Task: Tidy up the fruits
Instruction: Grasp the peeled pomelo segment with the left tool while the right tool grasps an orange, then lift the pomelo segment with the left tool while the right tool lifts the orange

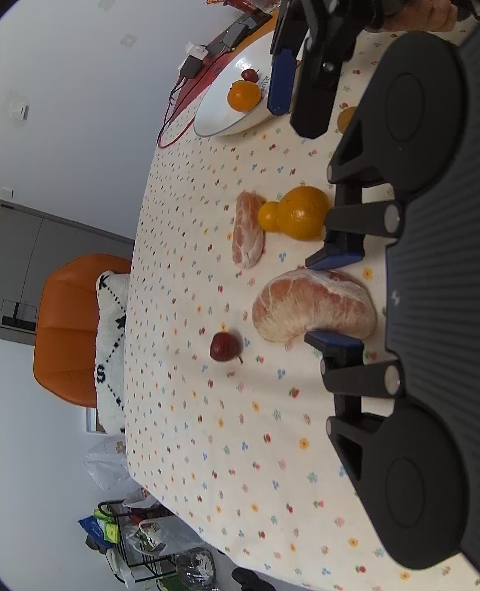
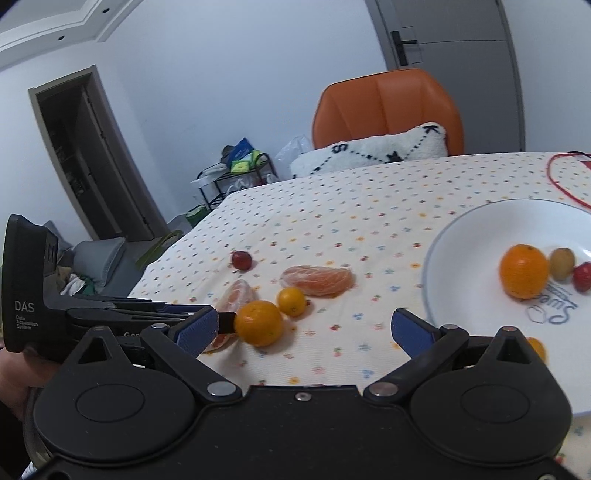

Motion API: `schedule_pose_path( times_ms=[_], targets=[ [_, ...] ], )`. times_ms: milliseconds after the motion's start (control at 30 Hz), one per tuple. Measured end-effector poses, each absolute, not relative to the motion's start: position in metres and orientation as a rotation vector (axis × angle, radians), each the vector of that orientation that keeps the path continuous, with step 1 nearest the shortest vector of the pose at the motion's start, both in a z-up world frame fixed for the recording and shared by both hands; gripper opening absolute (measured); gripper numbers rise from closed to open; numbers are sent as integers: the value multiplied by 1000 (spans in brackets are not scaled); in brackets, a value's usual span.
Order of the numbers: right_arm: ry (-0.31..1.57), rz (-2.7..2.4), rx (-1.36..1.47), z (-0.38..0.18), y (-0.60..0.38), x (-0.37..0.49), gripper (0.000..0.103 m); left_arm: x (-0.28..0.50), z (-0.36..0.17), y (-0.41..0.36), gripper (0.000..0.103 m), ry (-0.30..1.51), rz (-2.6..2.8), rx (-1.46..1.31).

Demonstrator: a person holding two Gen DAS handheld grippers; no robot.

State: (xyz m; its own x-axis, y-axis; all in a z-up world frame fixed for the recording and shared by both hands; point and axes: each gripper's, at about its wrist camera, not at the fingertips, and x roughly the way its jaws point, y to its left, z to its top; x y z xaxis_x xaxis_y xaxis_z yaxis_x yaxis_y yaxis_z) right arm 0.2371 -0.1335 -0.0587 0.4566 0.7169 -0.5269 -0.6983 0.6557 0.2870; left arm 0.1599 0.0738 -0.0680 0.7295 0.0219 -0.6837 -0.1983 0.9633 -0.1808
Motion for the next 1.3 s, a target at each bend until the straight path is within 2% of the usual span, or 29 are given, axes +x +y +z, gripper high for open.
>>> schedule_pose_path(
  times_ms=[367, 533, 600, 700, 733, 833, 1067, 1167, 1200, 1300],
  targets=[
    [696, 933, 12, -69, -104, 239, 80, 146, -65, 91, 35, 761, 161, -265],
    [714, 947, 5, -75, -93, 241, 71, 150, -66, 91, 39, 758, 169, -268],
    [725, 949, 1, -78, -89, 242, 65, 152, -68, 91, 39, 759, 170, -276],
    [748, 944, 1, -83, -86, 246, 48, 156, -69, 87, 44, 754, 170, -260],
    [757, 948, 8, -85, -87, 247, 39, 158, -69, 85, 47, 754, 170, -254],
    [753, 945, 11, -85, -90, 246, 38, 162, -70, 81, 53, 753, 172, -239],
    [752, 920, 12, -83, -104, 246, 38, 170, -73, 73, 53, 742, 196, -160],
    [752, 905, 14, -82, -111, 245, 38, 174, -74, 71, 45, 749, 208, -121],
    [750, 900, 14, -82, -113, 244, 38, 174, -73, 72, 39, 749, 217, -123],
    [745, 886, 15, -80, -120, 244, 38, 175, -72, 75, 38, 746, 211, -151]
  ],
)
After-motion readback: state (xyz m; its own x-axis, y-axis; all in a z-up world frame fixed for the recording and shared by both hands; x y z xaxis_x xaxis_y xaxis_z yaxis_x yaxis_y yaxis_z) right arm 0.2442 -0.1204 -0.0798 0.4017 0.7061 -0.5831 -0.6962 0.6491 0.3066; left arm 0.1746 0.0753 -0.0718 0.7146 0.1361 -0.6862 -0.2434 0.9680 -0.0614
